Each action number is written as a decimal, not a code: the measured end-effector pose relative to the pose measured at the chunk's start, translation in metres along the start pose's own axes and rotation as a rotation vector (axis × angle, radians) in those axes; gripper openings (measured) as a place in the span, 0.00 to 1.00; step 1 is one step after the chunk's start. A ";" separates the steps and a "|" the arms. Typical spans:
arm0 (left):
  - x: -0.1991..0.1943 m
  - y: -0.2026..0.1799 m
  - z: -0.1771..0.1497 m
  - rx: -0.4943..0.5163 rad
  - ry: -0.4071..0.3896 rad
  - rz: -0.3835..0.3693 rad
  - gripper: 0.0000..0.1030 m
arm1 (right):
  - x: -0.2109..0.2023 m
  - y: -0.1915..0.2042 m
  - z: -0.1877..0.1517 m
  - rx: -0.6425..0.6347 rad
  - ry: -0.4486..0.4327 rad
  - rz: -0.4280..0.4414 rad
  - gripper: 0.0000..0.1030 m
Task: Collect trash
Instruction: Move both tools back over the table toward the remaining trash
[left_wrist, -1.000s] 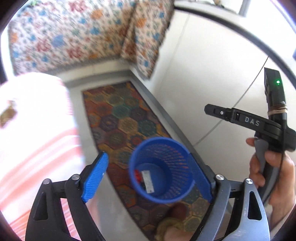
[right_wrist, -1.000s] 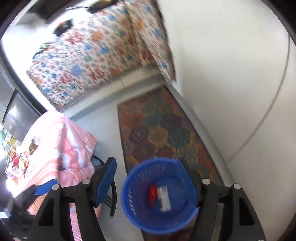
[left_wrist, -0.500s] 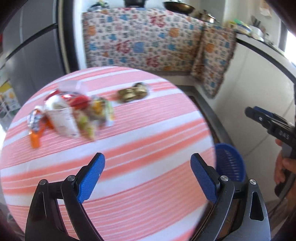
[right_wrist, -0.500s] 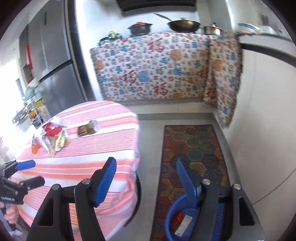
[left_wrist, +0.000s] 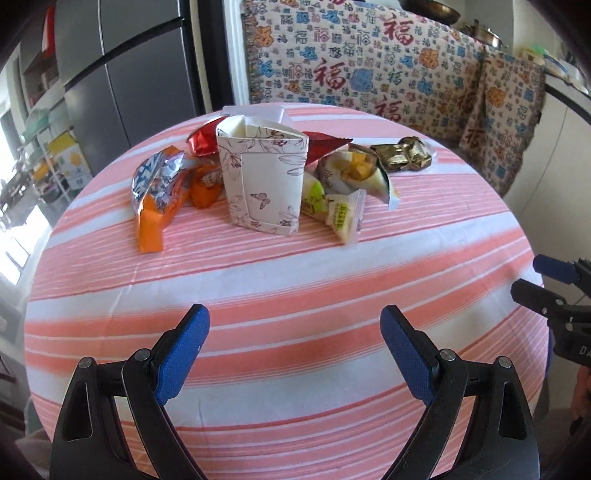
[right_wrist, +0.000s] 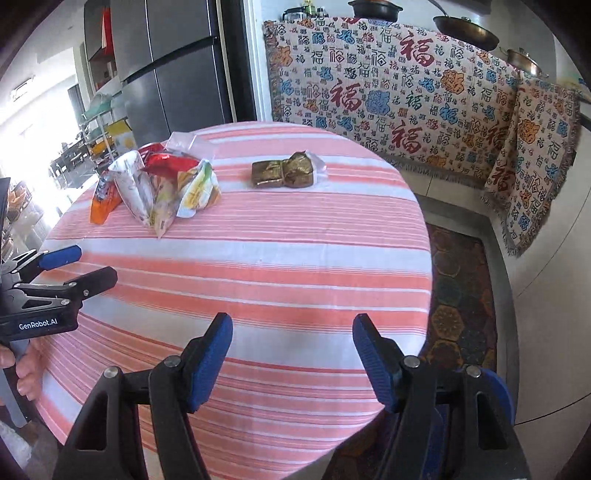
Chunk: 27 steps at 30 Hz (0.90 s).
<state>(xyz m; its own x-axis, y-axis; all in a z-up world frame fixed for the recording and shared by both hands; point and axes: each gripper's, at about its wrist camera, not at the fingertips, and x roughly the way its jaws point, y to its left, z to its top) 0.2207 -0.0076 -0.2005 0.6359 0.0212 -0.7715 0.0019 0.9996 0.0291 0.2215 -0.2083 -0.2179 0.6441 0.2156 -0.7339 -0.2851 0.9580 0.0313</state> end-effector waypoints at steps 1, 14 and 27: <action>0.001 0.000 0.000 0.008 0.002 0.006 0.91 | 0.005 0.003 0.001 -0.002 0.011 0.000 0.67; 0.024 0.021 -0.002 -0.059 0.071 0.017 1.00 | 0.028 0.024 0.004 -0.066 0.051 -0.002 0.69; 0.019 0.022 -0.007 -0.019 0.092 -0.014 1.00 | 0.032 0.026 0.007 -0.057 0.042 -0.009 0.77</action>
<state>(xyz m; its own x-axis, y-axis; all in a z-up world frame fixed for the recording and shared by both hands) 0.2275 0.0145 -0.2188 0.5626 0.0079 -0.8267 -0.0051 1.0000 0.0061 0.2400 -0.1749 -0.2358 0.6168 0.1981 -0.7618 -0.3201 0.9473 -0.0128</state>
